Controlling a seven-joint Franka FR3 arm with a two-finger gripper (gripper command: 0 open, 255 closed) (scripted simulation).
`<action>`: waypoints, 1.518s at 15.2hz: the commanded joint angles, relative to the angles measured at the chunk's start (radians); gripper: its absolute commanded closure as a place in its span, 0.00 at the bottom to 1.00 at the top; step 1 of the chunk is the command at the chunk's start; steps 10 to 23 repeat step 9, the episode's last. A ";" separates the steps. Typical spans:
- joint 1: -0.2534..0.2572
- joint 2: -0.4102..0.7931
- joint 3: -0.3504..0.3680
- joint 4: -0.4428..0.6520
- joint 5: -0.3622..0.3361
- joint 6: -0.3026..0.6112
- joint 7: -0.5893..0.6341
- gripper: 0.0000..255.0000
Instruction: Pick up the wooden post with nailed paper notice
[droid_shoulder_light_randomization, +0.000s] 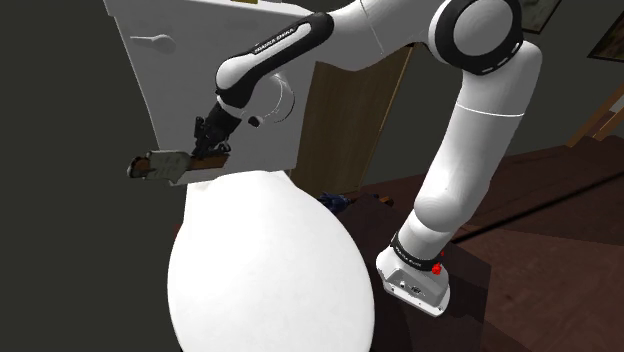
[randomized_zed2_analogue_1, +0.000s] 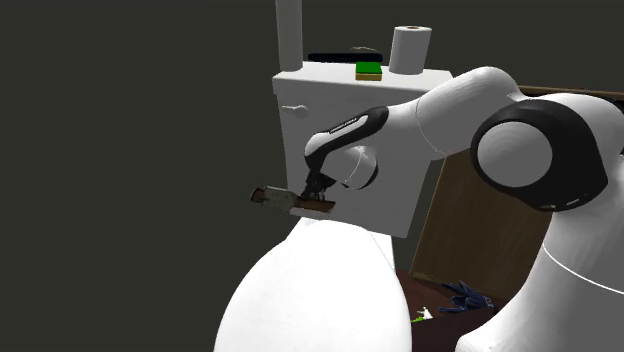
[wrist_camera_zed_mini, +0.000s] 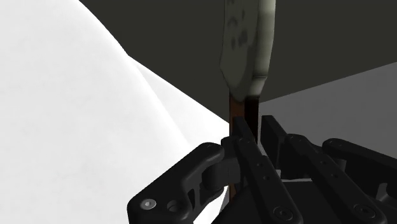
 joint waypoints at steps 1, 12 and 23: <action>0.002 -0.022 -0.004 0.010 -0.014 -0.026 0.023 1.00; -0.001 -0.078 -0.014 0.032 -0.047 -0.097 0.074 1.00; -0.001 -0.078 -0.014 0.032 -0.047 -0.097 0.074 1.00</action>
